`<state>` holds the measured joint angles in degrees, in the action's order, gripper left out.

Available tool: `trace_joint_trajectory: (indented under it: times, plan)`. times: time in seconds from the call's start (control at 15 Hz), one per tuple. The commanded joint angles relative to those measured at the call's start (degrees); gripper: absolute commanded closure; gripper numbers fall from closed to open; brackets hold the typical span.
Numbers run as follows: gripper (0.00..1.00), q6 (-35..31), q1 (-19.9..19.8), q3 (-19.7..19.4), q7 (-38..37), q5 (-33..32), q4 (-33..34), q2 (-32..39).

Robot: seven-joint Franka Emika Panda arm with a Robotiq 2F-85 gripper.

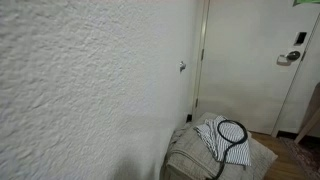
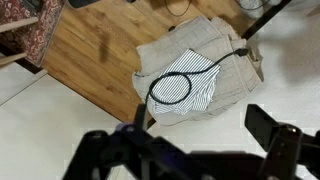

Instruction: Pull on the cord on the folded blanket

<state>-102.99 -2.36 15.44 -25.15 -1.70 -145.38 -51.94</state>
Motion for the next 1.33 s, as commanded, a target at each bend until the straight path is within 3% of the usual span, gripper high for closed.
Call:
trace_joint_trajectory:
  times: [0.0,0.4,0.93,1.2,1.27]
  plan:
    - [0.00,0.15,0.39,-0.29,-0.24,-0.28,0.15,0.15]
    - [0.00,0.15,0.39,-0.29,-0.24,-0.28,0.15,0.15]
    - [0.00,-1.62,11.77,-4.67,17.83,7.14,-1.53,3.97]
    - [0.00,-1.69,15.00,-8.85,28.12,9.45,-1.98,8.10]
    - [0.00,-1.43,13.34,-6.55,23.96,8.00,-2.35,5.31]
